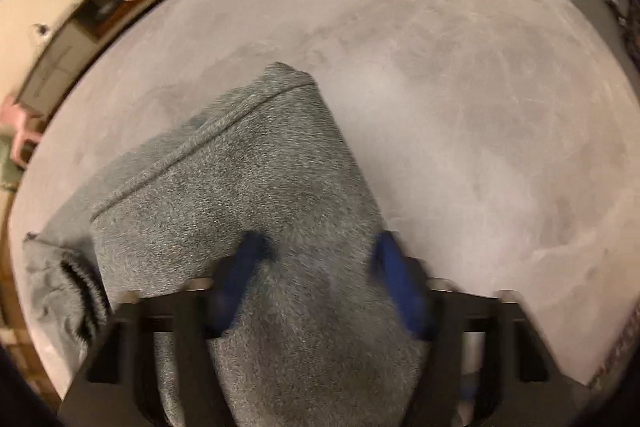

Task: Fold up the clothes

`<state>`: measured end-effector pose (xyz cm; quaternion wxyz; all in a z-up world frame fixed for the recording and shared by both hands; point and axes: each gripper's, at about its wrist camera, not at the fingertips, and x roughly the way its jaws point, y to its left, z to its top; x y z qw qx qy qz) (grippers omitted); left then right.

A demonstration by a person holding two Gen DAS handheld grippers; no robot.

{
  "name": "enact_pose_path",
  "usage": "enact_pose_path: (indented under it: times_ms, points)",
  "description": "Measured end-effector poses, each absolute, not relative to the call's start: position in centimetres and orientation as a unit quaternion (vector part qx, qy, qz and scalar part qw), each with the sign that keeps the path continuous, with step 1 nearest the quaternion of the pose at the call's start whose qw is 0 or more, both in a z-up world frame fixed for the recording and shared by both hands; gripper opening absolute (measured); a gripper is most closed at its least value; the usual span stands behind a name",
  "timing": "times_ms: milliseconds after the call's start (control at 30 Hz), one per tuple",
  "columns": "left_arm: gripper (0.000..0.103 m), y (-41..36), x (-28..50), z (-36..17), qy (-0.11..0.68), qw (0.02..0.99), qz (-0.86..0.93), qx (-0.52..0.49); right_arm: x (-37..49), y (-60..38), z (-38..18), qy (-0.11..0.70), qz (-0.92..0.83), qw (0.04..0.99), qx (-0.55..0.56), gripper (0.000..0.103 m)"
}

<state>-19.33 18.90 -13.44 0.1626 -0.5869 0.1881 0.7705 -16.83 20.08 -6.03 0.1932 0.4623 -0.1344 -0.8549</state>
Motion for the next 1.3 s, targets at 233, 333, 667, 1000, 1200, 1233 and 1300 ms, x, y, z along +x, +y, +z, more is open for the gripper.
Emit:
enact_pose_path:
  times_ms: [233,333,667,1000,1200,1233,1300]
  points:
    - [0.017,16.2,-19.4,-11.4,0.117,0.226,0.779,-0.572,-17.0,21.7,-4.1,-0.143,-0.866,0.189,0.440,0.012]
    - [0.017,13.1,-19.0,-8.2,0.039,0.269,0.791,-0.548,-16.1,21.5,-1.0,-0.120,-0.881,0.203,0.409,0.012]
    - [0.019,-11.5,-17.0,-0.2,-0.179,0.274,0.849,-0.415,-14.2,6.8,6.0,0.015,-0.896,0.296,0.331,0.012]
    - [0.037,-26.9,-15.9,-8.7,-0.257,0.109,0.859,-0.430,-15.9,-5.8,-3.2,0.053,-0.837,0.356,0.412,0.042]
    - [0.037,-20.5,-16.3,-14.6,-0.232,0.122,0.816,-0.515,-17.1,-2.0,-5.7,0.102,-0.836,0.335,0.424,0.038]
    - [0.037,-18.8,-15.9,-14.8,-0.228,0.141,0.810,-0.521,-18.4,-0.9,-5.6,0.108,-0.840,0.314,0.430,0.038]
    - [0.037,-14.9,-15.1,-14.8,-0.219,0.195,0.796,-0.529,-21.6,2.6,-5.5,0.135,-0.859,0.238,0.433,0.043]
